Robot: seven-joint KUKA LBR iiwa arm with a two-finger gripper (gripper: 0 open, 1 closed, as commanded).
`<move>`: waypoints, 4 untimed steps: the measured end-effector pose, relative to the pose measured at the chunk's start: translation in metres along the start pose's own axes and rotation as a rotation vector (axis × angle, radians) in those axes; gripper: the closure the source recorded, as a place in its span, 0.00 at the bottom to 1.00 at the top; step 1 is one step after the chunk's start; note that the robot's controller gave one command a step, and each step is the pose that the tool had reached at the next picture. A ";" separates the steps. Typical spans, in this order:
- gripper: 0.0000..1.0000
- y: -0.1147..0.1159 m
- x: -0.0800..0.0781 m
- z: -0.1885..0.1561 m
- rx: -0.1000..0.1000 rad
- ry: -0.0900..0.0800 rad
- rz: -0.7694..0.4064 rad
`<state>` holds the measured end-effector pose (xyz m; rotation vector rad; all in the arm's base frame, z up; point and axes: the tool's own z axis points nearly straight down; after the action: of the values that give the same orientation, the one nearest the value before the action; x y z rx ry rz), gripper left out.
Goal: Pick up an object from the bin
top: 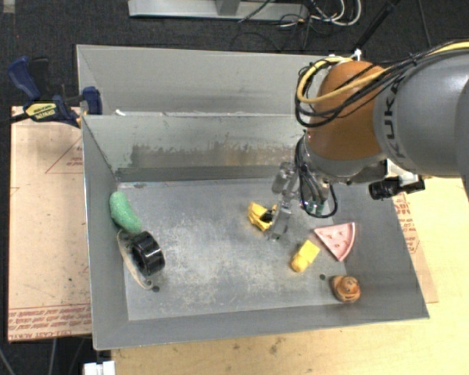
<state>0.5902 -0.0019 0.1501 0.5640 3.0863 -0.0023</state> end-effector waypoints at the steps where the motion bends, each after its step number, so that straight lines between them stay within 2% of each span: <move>1: 0.00 0.010 0.002 0.050 -0.005 -0.003 0.050; 2: 1.00 -0.041 -0.024 0.080 -0.002 0.001 0.135; 3: 1.00 -0.041 -0.024 0.080 -0.002 0.001 0.135; 4: 1.00 -0.032 -0.052 0.080 -0.002 0.002 0.118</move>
Offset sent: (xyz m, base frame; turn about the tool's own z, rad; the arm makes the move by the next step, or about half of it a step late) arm 0.0075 -0.0469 -0.0801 0.1336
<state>0.6278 -0.0503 0.0704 0.7460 3.0490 0.0020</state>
